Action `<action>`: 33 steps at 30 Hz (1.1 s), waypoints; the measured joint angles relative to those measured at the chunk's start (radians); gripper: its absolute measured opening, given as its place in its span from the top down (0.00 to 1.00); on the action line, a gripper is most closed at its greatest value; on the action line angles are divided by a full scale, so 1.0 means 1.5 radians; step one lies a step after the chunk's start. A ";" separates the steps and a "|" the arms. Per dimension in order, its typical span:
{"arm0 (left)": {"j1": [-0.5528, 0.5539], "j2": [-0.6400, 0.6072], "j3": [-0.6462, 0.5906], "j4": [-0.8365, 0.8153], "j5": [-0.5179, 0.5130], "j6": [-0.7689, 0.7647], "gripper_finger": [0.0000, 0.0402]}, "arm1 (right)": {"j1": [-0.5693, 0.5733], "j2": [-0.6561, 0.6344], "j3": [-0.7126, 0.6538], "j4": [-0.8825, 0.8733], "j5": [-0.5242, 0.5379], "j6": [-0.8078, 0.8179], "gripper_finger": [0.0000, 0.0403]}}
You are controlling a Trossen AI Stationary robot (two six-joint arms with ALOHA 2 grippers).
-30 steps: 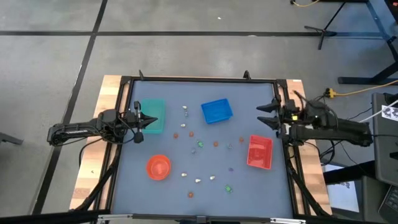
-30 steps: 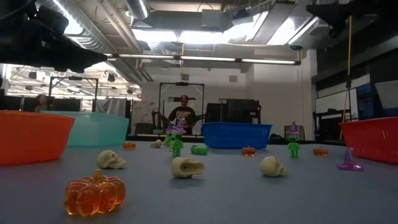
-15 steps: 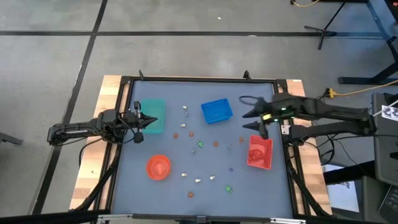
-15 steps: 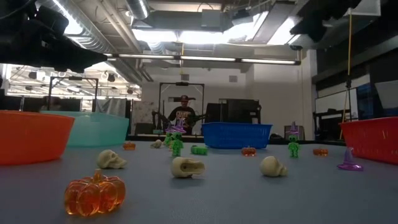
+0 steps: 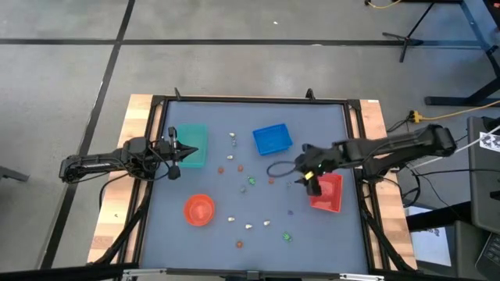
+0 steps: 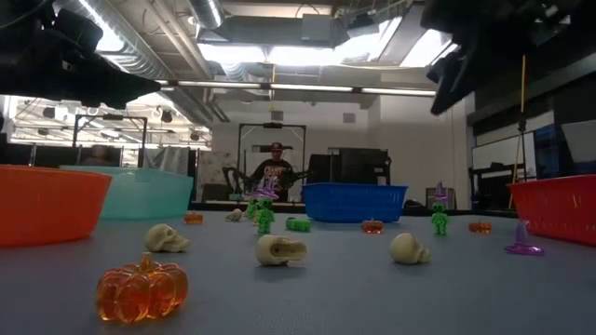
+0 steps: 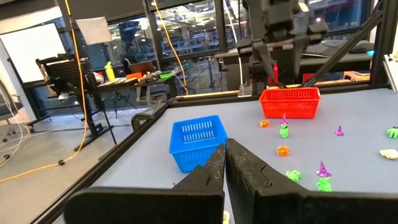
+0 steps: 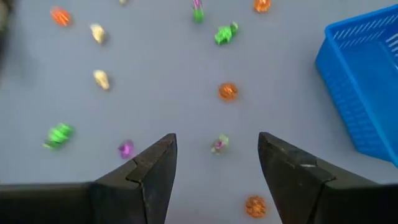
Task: Sort Halloween decoration
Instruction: Put the purple hat toy into the blue bin
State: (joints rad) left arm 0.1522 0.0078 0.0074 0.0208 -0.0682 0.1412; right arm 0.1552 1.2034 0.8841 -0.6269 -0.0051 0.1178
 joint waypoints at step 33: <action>0.000 0.000 0.000 0.000 0.000 -0.002 1.00 | 0.040 0.105 -0.001 0.006 0.081 -0.034 0.44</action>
State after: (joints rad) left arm 0.1524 0.0079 0.0077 0.0208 -0.0681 0.1387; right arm 0.2157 1.3603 0.8833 -0.6180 0.1169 0.0664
